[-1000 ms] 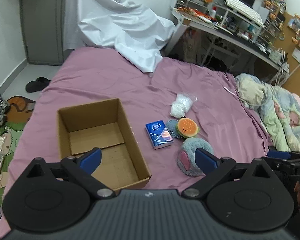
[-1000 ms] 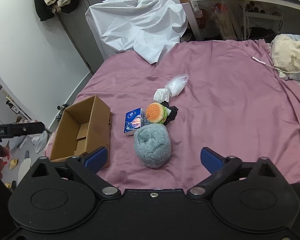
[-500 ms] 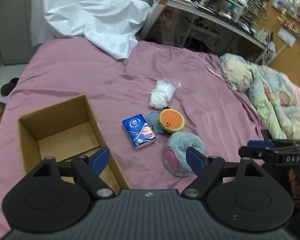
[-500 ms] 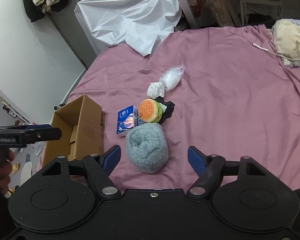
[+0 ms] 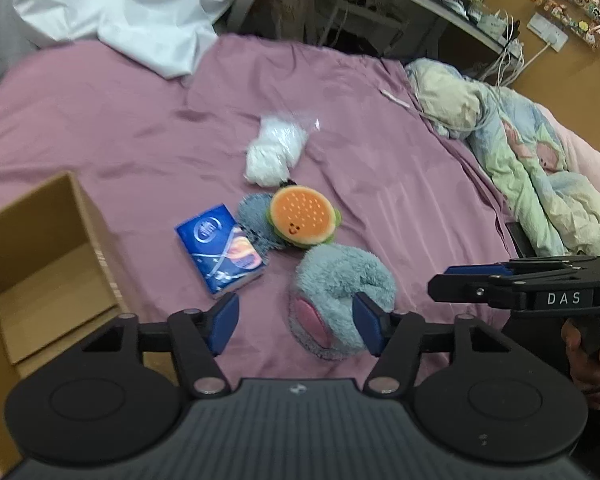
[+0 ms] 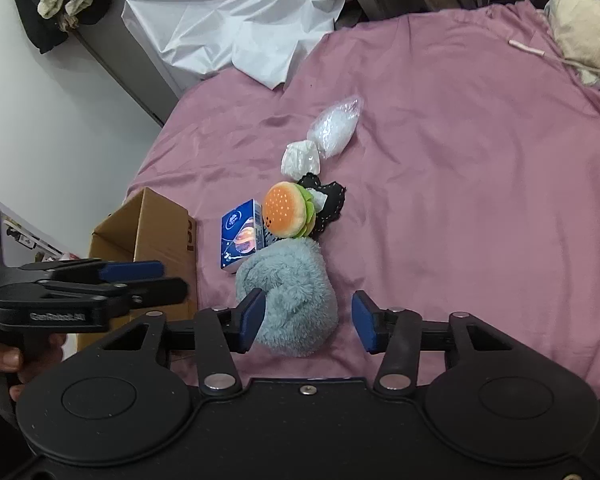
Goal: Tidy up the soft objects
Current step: 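Lower the right gripper onto the grey-blue fluffy plush and close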
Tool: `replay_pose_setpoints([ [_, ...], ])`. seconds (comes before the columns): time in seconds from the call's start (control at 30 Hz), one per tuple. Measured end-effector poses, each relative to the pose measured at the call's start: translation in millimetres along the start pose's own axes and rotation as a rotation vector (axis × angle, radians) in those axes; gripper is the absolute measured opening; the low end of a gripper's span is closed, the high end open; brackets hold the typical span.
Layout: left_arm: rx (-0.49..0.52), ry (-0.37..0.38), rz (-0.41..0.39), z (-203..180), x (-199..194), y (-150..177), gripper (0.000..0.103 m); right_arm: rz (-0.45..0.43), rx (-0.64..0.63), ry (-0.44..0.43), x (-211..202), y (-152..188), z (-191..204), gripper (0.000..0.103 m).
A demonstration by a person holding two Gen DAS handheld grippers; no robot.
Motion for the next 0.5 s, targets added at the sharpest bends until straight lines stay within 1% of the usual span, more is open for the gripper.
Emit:
replay_pose_setpoints([
  [0.07, 0.002, 0.013, 0.012, -0.4, 7.6, -0.1, 0.055, 0.014, -0.001, 0.001, 7.0, 0.3, 0.8, 0.041],
  [0.13, 0.002, 0.025, 0.022, -0.5, 15.2, -0.9, 0.053, 0.028, 0.003, -0.001, 13.7, 0.5, 0.7, 0.039],
  [0.27, 0.023, 0.039, 0.037, -4.4, 28.1, -2.5, 0.048, 0.047, 0.014, 0.005, 24.2, 0.8, -1.7, 0.039],
  [0.4, 0.046, 0.057, 0.073, -10.1, 42.8, -0.9, 0.043, 0.062, 0.013, 0.009, 33.1, 2.1, -1.8, 0.038],
  [0.5, 0.046, 0.064, 0.091, -9.9, 51.4, 0.3, 0.037, 0.075, 0.030, 0.004, 40.3, 4.4, -3.2, 0.037],
])
Point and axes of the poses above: each gripper's, at about its wrist camera, not at the fingertips, and x roughly the way its jaws point, z to its left, y to its underside, the point moved 10 cm from there along x, roughly the way its jaws point, and after that the axes turned 3 degrees about x, right-handed, at the moved point
